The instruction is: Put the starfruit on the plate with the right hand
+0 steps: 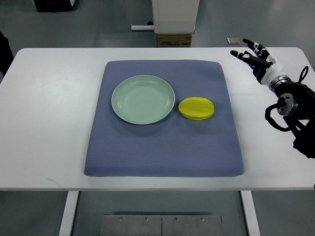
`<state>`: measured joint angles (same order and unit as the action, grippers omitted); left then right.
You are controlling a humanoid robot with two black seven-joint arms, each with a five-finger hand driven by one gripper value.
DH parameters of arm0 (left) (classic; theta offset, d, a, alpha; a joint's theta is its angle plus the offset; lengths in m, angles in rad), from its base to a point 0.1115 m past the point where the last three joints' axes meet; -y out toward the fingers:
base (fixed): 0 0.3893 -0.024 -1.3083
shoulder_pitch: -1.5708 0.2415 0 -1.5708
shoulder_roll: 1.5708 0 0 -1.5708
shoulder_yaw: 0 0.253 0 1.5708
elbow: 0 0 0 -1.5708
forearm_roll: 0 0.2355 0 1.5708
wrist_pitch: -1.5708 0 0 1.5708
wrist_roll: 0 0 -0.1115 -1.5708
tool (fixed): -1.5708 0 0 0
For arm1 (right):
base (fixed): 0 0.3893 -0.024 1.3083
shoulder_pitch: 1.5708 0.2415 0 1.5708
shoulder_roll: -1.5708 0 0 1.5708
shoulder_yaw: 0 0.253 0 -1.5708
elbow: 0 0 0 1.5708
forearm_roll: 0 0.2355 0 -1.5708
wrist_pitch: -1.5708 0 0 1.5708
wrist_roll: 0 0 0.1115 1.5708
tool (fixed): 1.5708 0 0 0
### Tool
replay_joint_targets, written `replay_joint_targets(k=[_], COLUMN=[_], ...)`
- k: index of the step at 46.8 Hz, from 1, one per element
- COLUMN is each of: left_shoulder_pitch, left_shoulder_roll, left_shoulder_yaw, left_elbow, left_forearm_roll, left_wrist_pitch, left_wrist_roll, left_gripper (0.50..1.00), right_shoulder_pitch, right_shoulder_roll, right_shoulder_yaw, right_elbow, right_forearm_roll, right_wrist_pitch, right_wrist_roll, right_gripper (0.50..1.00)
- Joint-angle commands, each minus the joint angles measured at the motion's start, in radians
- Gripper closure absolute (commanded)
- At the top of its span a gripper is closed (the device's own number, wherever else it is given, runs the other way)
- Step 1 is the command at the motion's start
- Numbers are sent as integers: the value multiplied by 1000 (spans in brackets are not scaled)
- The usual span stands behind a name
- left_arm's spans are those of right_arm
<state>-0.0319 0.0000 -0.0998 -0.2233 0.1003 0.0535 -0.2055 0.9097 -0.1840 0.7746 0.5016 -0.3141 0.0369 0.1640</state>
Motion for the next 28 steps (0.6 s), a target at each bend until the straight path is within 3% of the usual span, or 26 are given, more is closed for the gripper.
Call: replay_joint_targets(k=[1,28], left_shoulder_pitch=[0,15], left_shoulder_roll=[0,0], left_shoulder_yaw=[0,-3], left_elbow=[-1,2], left_forearm_roll=[-1,-10], left_wrist_pitch=[0,8], left_wrist_roll=[1,0], left_gripper=[500,500], right_shoulder_pitch=[0,-2], right_shoulder_roll=[0,6], right_shoulder_yaw=[0,-3], right_elbow=[0,2], right_forearm_roll=[0,0], right_wrist_pitch=[0,29], right_wrist_roll=[0,-1], right_gripper=[500,500])
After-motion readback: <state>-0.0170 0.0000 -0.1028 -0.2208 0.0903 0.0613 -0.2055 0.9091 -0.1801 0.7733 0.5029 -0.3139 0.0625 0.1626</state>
